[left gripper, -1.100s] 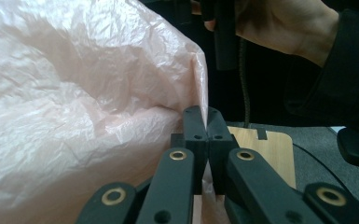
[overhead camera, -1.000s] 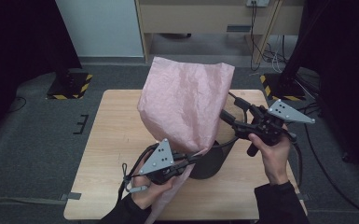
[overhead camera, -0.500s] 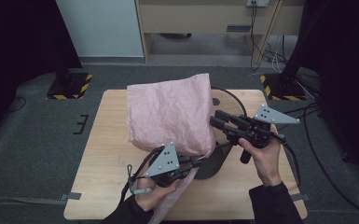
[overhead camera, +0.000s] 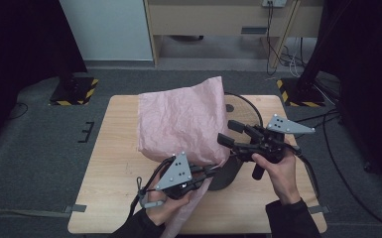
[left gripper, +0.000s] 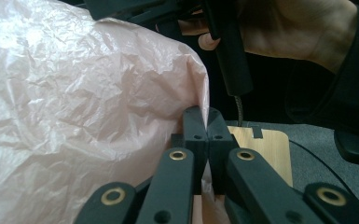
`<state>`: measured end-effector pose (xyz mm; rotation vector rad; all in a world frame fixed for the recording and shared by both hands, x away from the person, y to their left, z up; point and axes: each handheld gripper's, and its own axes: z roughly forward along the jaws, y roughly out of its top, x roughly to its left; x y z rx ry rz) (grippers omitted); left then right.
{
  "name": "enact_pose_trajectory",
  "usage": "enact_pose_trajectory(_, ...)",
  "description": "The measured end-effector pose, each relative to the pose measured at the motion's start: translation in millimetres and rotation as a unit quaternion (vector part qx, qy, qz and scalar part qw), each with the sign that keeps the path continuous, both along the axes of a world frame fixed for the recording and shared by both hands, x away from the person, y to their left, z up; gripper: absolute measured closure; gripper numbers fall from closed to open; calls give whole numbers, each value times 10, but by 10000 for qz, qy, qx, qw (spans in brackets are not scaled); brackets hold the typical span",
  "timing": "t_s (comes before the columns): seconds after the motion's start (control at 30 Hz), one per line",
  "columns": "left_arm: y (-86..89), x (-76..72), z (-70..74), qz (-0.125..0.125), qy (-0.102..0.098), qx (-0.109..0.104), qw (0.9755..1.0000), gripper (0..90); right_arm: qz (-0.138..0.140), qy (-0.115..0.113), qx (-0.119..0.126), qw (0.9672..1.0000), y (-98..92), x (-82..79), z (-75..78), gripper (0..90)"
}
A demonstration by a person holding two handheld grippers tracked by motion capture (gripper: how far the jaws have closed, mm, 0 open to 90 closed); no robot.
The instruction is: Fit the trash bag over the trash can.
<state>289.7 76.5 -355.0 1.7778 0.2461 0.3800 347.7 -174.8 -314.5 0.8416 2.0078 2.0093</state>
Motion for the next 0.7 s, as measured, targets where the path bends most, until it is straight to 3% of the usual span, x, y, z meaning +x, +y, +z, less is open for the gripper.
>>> enact_pose_trajectory(0.07,7,0,2,29,-25,-20,10000,900,-6,-33,-101,9999,7,-1,4,404)
enact_pose_trajectory(0.13,-2,-1,9,-37,-78,-90,9999,900,16,-69,-323,9995,31,-12,18,524)
enact_pose_trajectory(0.2,3,-17,17,38,-116,-82,9999,900,18,-106,-372,9992,39,-15,18,548)
enact_pose_trajectory(0.23,0,-20,17,37,-127,-90,9999,900,24,-135,-431,9990,48,-27,17,678)
enact_pose_trajectory(0.3,-8,-27,15,44,-173,-80,9998,900,19,-159,-451,9989,50,-33,15,719)
enact_pose_trajectory(0.33,-18,-27,7,48,-175,-71,9998,900,50,-183,-539,9984,52,-48,6,844)
enact_pose_trajectory(0.5,-11,-12,4,63,-75,-169,9998,883,-11,-272,-612,9978,48,-66,-25,900)
enact_pose_trajectory(0.53,17,-8,26,93,-17,-314,9995,833,-133,-321,-505,9981,19,-64,-21,900)
enact_pose_trajectory(0.57,17,-8,26,93,-17,-314,9995,812,-247,-375,-473,9979,-5,-63,-11,900)
enact_pose_trajectory(0.63,105,-5,92,171,55,-617,9979,760,-453,-444,-358,9973,-77,-56,18,900)
enact_pose_trajectory(0.7,187,3,152,281,80,-789,9965,717,-695,-476,-258,9961,-168,-47,44,900)
